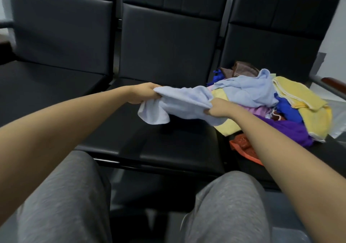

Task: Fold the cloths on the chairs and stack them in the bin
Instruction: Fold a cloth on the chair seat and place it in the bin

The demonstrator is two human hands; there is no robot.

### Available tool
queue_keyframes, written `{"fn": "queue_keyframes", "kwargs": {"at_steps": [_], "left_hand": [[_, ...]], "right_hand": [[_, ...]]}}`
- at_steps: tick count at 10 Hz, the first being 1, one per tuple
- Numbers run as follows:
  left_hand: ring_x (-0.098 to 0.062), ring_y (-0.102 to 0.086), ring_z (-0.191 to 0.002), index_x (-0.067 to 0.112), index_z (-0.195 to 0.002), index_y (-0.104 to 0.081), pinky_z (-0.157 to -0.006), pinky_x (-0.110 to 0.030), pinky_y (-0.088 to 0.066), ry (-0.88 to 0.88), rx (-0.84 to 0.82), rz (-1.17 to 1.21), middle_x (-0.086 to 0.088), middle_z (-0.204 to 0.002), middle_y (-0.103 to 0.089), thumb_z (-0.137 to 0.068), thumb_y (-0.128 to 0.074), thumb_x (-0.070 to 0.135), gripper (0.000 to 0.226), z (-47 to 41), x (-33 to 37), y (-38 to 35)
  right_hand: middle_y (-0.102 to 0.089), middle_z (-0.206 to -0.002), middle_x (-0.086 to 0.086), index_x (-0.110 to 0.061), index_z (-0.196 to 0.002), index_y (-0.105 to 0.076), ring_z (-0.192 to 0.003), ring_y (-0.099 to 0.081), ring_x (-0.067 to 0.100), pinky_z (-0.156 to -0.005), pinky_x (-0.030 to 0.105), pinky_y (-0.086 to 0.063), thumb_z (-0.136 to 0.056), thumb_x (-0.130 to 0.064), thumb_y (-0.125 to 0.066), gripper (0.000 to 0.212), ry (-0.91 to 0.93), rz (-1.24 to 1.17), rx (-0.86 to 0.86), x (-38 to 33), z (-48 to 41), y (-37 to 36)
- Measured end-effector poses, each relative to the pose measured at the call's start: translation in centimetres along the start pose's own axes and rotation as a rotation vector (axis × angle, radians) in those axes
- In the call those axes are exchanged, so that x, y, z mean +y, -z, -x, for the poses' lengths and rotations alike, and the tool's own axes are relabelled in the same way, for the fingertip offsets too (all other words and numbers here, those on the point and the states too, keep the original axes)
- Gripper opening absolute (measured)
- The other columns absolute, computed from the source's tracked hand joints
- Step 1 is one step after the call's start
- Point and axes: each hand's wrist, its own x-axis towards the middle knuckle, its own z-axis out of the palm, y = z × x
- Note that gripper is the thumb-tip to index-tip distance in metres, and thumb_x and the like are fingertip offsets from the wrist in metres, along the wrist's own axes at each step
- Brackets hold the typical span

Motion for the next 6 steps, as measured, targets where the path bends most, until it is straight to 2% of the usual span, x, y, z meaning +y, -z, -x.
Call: {"fn": "queue_keyframes", "kwargs": {"at_steps": [1, 2, 3, 4, 5, 6], "left_hand": [[-0.013, -0.062, -0.107, 0.026, -0.112, -0.062, -0.090, -0.029, -0.050, 0.054, -0.104, -0.077, 0.004, -0.113, -0.067, -0.086, -0.062, 0.048, 0.034, 0.0, -0.3, 0.5], [-0.011, -0.058, -0.113, 0.028, -0.124, -0.057, -0.094, -0.028, -0.046, 0.176, -0.326, -0.303, 0.008, -0.121, -0.064, -0.054, -0.076, 0.068, 0.083, 0.9, 0.6, 0.5], [-0.021, -0.060, -0.100, 0.024, -0.098, -0.064, -0.093, -0.037, -0.049, 0.276, -0.317, -0.744, 0.004, -0.102, -0.066, -0.078, -0.072, 0.033, 0.024, 0.3, 1.1, -0.1], [-0.022, -0.061, -0.097, 0.021, -0.096, -0.063, -0.087, -0.036, -0.052, 0.235, -0.259, -0.737, -0.002, -0.102, -0.066, -0.088, -0.055, 0.017, 0.012, 0.6, 0.4, 0.5], [-0.016, -0.066, -0.095, 0.020, -0.106, -0.065, -0.081, -0.032, -0.055, 0.163, -0.220, -0.423, -0.001, -0.103, -0.070, -0.088, -0.052, 0.010, 0.023, 0.9, -0.6, 1.1], [-0.023, -0.065, -0.089, 0.003, -0.109, -0.062, -0.073, -0.031, -0.055, 0.096, -0.116, -0.122, -0.013, -0.101, -0.068, -0.092, -0.055, 0.009, 0.019, 1.0, -1.2, 0.4]], "right_hand": [[-0.054, -0.082, 0.000, -0.016, -0.088, -0.056, -0.071, -0.050, 0.011, -0.066, 0.022, -0.042, -0.096, -0.010, -0.050, 0.011, 0.060, -0.686, -0.032, 0.6, 0.3, 0.1], [-0.054, -0.075, 0.002, -0.014, -0.078, -0.053, -0.064, -0.052, 0.012, -0.062, 0.020, -0.046, -0.094, 0.001, -0.047, 0.023, 0.022, -0.976, -0.021, 0.5, -0.5, 0.1], [-0.046, -0.065, 0.002, -0.012, -0.078, -0.054, -0.052, -0.042, 0.012, -0.048, 0.016, -0.035, -0.097, -0.016, -0.043, 0.022, 0.047, -0.673, 0.068, -1.0, -0.5, -0.1], [-0.060, -0.108, -0.001, -0.019, -0.118, -0.058, -0.099, -0.055, 0.017, -0.088, 0.030, -0.046, -0.090, -0.046, -0.055, 0.039, 0.214, -0.305, -0.057, 0.1, 0.7, -0.4], [-0.051, -0.104, 0.000, -0.022, -0.104, -0.050, -0.095, -0.047, 0.018, -0.083, 0.026, -0.036, -0.092, -0.042, -0.055, 0.023, 0.186, 0.036, -0.186, 0.4, 1.6, -0.9], [-0.047, -0.084, 0.000, -0.011, -0.112, -0.054, -0.088, -0.044, 0.017, -0.064, 0.021, -0.037, -0.099, -0.015, -0.045, 0.017, 0.168, -0.220, -0.074, 0.0, 1.3, -1.3]]}}
